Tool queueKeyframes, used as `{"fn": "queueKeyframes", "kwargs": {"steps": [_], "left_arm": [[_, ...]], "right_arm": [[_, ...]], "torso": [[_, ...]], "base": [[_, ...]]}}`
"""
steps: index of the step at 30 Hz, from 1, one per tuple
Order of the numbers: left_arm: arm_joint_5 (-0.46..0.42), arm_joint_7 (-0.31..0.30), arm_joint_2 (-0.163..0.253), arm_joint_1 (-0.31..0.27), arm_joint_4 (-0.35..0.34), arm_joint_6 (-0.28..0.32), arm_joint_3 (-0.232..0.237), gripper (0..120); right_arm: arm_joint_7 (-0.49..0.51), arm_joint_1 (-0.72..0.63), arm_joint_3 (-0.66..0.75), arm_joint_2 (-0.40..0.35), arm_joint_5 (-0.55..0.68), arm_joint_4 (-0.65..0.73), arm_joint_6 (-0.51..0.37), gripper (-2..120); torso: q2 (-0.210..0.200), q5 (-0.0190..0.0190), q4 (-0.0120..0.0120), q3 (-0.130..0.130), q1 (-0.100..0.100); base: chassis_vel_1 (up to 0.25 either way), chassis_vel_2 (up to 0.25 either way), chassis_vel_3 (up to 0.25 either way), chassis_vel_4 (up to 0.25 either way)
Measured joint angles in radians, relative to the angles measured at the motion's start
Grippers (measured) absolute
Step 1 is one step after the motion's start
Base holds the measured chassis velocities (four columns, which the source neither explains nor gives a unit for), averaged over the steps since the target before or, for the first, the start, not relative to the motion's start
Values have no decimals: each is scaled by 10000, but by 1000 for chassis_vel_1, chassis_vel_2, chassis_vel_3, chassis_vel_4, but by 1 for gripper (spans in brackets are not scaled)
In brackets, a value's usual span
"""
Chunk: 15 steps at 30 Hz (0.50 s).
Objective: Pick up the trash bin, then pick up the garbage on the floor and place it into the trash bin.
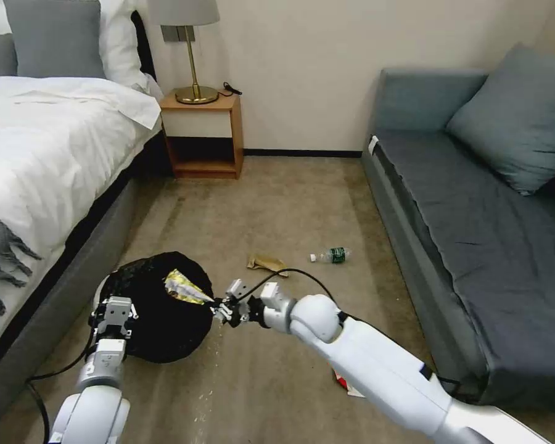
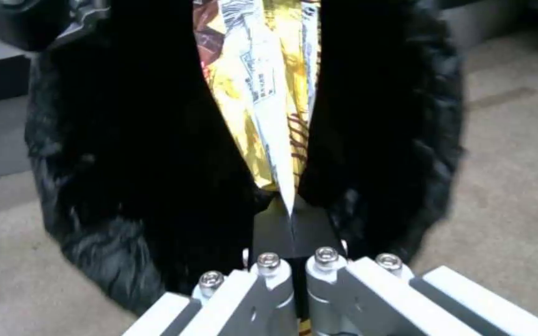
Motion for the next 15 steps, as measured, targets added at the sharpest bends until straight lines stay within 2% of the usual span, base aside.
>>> {"fn": "queueKeyframes", "kwargs": {"steps": [7,13,15], "left_arm": [[-590,202,-96,-100,13,-22,196,2],[-635,262,-167,-199,56,-37,358,2],[-636,287,-175,-232,63,-38,428,2]], "right_arm": [[130,104,-176,289,64,-700,322,0],[482,161,-368,441,35,-958,595,-2],[691,163,-399,524,9,-1092,700,5]], "torso": [[0,0,-2,0,0],[0,-1,0,0,0],[0,0,-1,0,0]], "base": [[0,0,0,0],[0,0,0,0],[0,0,0,0]]}}
